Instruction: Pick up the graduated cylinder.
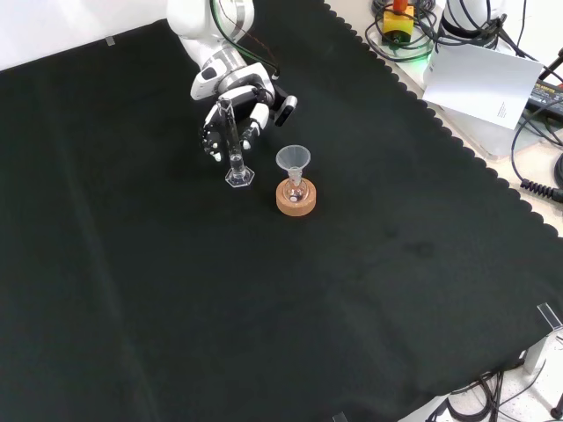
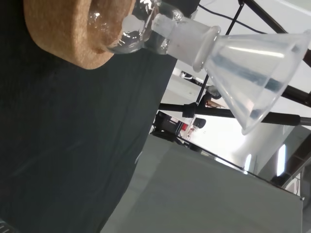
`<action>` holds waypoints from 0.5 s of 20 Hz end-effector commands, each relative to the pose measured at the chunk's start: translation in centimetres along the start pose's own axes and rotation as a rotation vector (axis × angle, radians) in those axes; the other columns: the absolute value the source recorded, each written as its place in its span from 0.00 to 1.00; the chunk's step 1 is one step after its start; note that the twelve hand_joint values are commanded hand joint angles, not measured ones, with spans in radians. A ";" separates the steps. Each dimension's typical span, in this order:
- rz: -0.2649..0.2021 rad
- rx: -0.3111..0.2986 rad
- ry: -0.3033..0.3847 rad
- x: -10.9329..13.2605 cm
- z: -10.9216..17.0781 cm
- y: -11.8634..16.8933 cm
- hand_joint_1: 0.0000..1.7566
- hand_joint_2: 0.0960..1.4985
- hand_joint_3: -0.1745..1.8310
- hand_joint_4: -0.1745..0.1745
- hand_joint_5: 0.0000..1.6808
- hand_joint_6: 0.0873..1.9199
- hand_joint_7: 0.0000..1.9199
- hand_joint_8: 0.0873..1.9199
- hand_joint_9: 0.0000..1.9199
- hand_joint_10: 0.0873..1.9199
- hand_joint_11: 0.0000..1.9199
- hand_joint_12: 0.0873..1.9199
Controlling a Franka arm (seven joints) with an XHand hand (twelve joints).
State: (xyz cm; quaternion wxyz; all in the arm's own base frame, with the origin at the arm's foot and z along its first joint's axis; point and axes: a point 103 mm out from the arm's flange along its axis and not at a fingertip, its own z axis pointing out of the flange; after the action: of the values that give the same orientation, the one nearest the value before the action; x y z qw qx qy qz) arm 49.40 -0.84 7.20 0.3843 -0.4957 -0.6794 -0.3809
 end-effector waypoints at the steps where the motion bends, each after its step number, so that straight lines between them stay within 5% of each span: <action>1: 0.005 -0.009 -0.013 -0.1 -0.2 0.0 0.65 0.73 0.00 0.46 0.34 0.34 0.32 0.28 0.44 0.17 0.33 0.59; 4: 0.028 -0.045 -0.049 0.0 -0.5 0.0 0.64 0.78 0.00 0.50 0.41 0.34 0.34 0.28 0.47 0.16 0.36 0.57; 7: 0.045 -0.059 -0.111 0.2 -0.8 0.1 0.61 0.80 0.06 0.33 0.48 0.58 0.40 0.33 0.53 0.17 0.46 0.52; 10: 0.044 -0.044 -0.187 0.6 -1.1 0.3 0.61 0.80 0.08 0.27 0.48 0.63 0.42 0.36 0.56 0.16 0.52 0.48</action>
State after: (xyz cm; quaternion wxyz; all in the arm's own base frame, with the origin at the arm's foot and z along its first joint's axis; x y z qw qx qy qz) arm 49.51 -1.36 7.54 0.3547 -0.5246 -0.6800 -0.3697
